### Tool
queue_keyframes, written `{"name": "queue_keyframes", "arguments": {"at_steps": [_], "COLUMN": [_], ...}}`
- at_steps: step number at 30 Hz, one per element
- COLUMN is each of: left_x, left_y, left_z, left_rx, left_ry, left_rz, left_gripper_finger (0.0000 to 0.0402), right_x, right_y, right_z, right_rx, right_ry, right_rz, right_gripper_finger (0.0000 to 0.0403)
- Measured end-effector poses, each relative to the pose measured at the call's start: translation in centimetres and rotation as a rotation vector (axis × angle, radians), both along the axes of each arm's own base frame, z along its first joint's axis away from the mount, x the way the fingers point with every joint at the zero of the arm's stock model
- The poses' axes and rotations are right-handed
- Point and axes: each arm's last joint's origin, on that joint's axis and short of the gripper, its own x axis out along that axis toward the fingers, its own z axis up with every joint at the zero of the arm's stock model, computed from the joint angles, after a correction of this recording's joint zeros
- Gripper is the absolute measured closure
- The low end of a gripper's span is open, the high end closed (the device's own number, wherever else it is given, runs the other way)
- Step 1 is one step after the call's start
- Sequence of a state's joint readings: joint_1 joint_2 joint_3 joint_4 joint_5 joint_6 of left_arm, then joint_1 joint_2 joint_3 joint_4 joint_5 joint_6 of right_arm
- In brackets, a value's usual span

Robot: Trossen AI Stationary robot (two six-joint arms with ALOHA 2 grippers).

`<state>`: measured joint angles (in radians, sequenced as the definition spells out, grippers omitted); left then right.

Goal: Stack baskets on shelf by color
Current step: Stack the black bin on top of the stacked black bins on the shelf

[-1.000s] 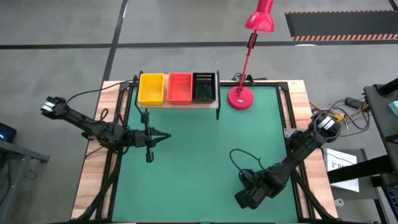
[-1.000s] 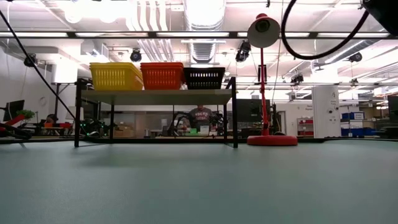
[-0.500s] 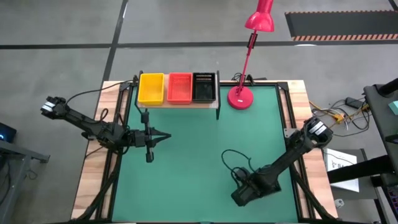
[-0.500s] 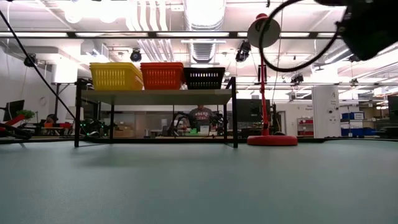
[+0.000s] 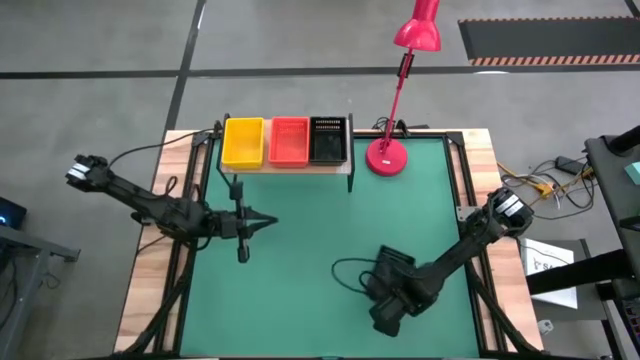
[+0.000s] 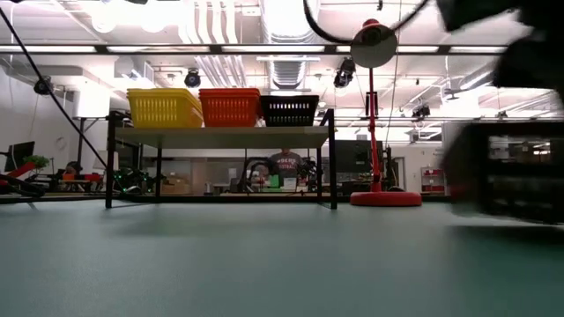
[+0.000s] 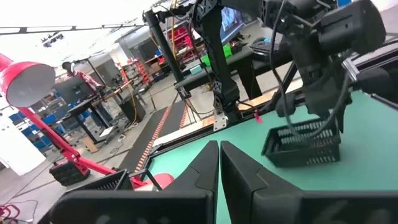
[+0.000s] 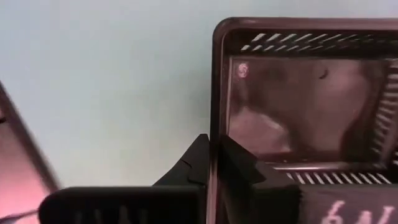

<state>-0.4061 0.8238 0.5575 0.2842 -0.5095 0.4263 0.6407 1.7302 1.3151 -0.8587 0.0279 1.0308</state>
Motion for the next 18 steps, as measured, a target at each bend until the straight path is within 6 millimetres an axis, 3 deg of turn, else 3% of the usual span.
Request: {"name": "queue_keyframes", "arguments": {"at_steps": [8,13,18], "left_x": [1.7,2.8,3.5], "left_y": [-0.7,-1.2,-1.7], "left_z": [-0.8,-1.4,-2.1], "left_rx": [0.005,0.011,-0.123], "left_ry": [0.01,0.031,0.053], "left_rz": [0.0,-0.004,-0.015], "left_gripper_finger": [0.0402,0.0397,0.0366], "right_x": [3.4,5.8,7.6], "right_y": [-4.2,-6.8,-8.6], "right_z": [0.6,0.7,1.1], "right_rx": [-0.257,-0.297,-0.306], "right_ry": [-0.175,-0.266,-0.362], "right_rz": [0.095,0.222,0.341], "right_gripper_finger": [0.039,0.0391,0.0391]}}
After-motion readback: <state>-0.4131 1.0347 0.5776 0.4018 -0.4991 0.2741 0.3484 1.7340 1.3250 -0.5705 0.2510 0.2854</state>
